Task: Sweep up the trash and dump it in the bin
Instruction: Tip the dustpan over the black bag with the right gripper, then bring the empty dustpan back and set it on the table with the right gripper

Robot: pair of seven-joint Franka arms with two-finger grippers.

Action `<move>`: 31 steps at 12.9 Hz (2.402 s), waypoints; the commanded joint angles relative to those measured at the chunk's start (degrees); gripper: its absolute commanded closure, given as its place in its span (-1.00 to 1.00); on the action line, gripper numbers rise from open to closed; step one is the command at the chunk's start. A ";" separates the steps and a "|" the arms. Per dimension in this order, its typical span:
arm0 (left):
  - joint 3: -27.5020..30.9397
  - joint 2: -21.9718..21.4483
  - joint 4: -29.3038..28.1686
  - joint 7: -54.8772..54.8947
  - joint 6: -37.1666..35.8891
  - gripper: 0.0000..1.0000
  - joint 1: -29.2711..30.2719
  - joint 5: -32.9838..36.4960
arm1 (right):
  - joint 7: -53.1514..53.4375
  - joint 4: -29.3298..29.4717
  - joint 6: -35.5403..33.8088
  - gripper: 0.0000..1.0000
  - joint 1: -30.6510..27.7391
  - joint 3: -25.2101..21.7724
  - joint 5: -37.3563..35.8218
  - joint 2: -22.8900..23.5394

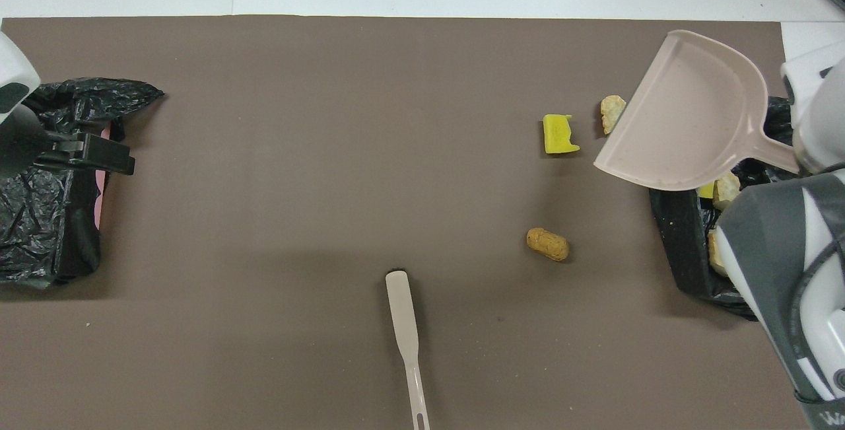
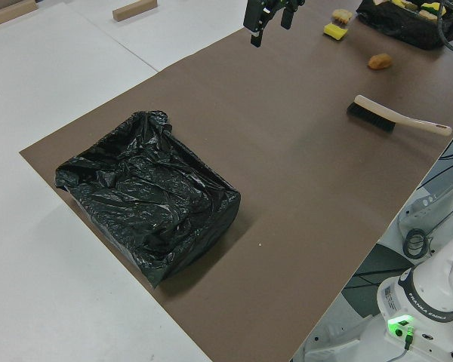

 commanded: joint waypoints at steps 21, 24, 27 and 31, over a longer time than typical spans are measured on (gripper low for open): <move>0.12 -0.45 0.20 0.56 -0.57 -1.00 1.15 1.30 | 82.37 39.25 7.16 1.00 25.42 1.86 34.98 44.05; 0.12 -0.45 0.20 0.56 -0.57 -1.00 1.15 1.30 | 82.45 39.16 8.22 1.00 25.42 3.00 35.60 44.93; 0.12 -0.45 0.20 0.56 -0.57 -1.00 1.15 1.30 | 81.58 38.63 7.70 1.00 25.95 3.00 34.99 45.02; 0.12 -0.45 0.20 0.56 -0.57 -1.00 1.15 1.30 | 78.96 37.75 6.82 0.93 26.48 3.00 34.64 45.55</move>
